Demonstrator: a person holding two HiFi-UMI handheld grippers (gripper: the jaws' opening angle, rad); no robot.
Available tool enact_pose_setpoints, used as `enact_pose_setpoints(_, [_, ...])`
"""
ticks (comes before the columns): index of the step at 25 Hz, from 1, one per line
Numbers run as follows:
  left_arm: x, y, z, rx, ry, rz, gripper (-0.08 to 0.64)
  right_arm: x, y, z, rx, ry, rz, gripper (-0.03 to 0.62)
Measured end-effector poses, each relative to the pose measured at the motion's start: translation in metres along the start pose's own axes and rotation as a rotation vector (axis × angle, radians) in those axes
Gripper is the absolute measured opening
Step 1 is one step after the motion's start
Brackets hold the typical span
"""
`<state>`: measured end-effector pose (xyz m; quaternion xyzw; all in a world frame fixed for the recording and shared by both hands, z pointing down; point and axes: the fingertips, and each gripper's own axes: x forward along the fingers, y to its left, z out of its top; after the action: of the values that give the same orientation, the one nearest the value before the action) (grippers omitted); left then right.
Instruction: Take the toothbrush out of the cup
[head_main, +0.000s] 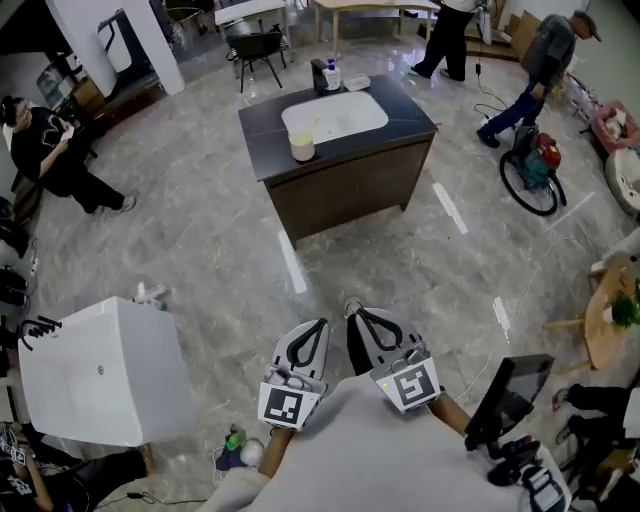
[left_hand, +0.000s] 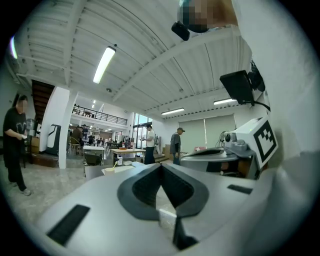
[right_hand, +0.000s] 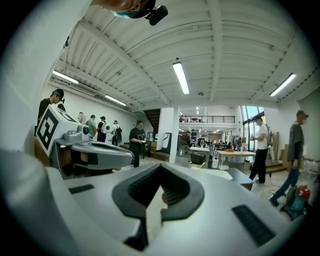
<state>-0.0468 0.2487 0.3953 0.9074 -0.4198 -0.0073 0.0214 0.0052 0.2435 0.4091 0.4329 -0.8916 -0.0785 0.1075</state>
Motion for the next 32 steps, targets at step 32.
enact_pose_setpoints(32, [0.275,0.19,0.018,-0.032,0.032,0.158,0.003,0.243,-0.224,-0.034,-0.002,0.076,0.196,0.005])
